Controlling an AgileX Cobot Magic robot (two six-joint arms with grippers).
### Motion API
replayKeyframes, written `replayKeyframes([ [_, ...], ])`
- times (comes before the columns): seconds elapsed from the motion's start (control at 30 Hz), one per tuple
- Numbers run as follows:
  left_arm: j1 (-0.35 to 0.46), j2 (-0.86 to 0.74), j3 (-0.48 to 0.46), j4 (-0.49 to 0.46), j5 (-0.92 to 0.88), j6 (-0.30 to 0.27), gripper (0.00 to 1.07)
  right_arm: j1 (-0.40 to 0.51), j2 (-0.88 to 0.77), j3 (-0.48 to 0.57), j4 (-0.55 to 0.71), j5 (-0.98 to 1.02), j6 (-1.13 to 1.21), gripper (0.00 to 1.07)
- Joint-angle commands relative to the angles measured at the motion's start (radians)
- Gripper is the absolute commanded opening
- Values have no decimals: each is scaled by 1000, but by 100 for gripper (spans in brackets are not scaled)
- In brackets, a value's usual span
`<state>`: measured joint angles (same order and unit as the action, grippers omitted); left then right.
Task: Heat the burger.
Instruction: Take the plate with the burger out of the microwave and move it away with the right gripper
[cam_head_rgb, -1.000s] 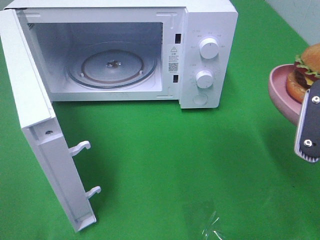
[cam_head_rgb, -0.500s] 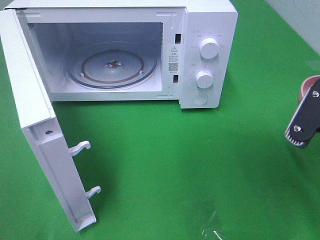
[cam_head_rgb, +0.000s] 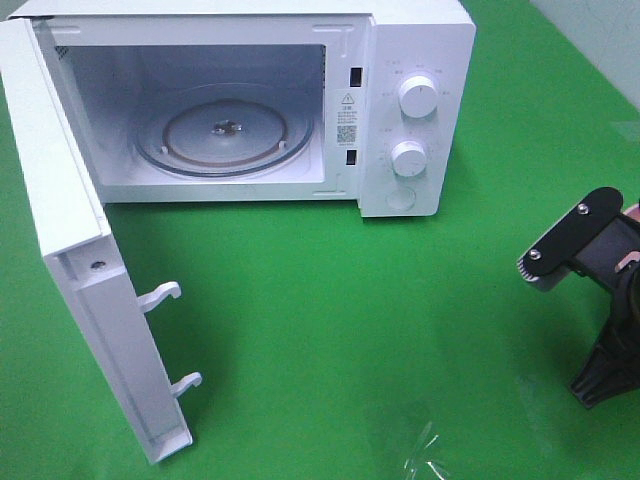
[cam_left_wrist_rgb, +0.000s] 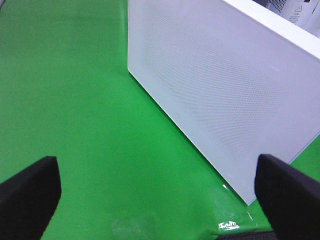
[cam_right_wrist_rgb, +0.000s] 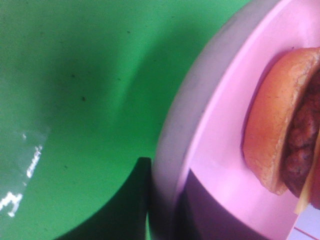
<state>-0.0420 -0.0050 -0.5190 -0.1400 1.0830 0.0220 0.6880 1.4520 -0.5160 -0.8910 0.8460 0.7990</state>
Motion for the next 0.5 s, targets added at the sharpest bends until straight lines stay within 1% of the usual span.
replayKeyframes([
  [0.03,0,-17,4,-6,-15,1,98,-6,43,-15,-65,9,59,0],
  [0.07,0,-17,4,-6,-15,1,98,-25,85,-25,-67,-20,95,0],
  [0.1,0,-17,4,-6,-15,1,98,-25,85,-25,-67,-20,95,0],
  [0.13,0,-17,4,-6,-15,1,98,-49,127,-36,-63,-41,129,0],
  [0.17,0,-17,4,-6,-15,1,98,-49,127,-36,-63,-41,129,0],
  [0.23,0,-17,4,-6,-15,1,98,-100,213,-64,-69,-58,163,0],
  [0.33,0,-17,4,-6,-15,1,98,-108,234,-71,-69,-58,166,0],
  [0.37,0,-17,4,-6,-15,1,98,-127,276,-91,-68,-58,168,0],
  [0.4,0,-17,4,-6,-15,1,98,-127,276,-91,-68,-58,168,0],
  [0.47,0,-17,4,-6,-15,1,98,-161,345,-130,-68,-63,180,4],
  [0.5,0,-17,4,-6,-15,1,98,-161,345,-130,-68,-63,180,4],
])
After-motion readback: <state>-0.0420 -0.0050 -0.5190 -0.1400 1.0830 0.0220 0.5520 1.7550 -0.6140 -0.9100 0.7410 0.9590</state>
